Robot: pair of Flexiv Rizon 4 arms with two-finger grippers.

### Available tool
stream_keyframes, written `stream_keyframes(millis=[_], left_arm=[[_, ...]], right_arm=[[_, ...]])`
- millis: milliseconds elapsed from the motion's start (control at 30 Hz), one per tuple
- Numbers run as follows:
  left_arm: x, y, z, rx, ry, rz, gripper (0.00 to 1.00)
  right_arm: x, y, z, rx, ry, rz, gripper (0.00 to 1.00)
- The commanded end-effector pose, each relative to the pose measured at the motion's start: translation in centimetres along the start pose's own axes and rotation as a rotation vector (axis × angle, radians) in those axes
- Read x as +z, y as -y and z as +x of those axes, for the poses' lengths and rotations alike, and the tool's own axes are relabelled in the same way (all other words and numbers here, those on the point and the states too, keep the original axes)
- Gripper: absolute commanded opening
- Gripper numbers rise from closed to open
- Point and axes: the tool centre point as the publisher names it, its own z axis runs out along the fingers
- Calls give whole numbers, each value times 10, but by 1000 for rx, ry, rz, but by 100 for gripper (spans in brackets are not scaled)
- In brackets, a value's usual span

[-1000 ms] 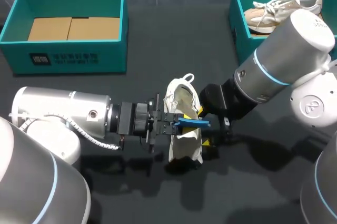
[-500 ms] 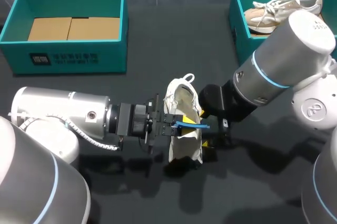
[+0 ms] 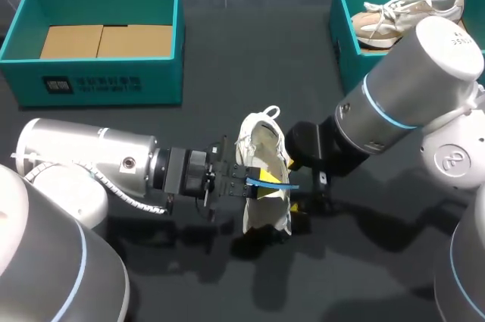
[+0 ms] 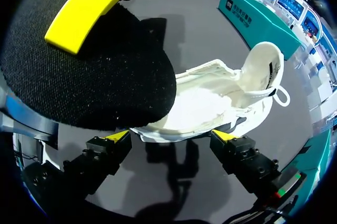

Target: Take the shoe out of the shoebox, open the shoe tongue, remove and reinsert the insole, then place the shoe into the shoebox

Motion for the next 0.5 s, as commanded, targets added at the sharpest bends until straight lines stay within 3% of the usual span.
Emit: stream_keyframes(millis=[33,500], left_arm=[[-1,-3,0,0,-10,9,0],[9,-12,-2,1,-13,17,0]], right_arm=[[2,1,1,-1,3,-3,100],[2,1,1,-1,3,-3,100]])
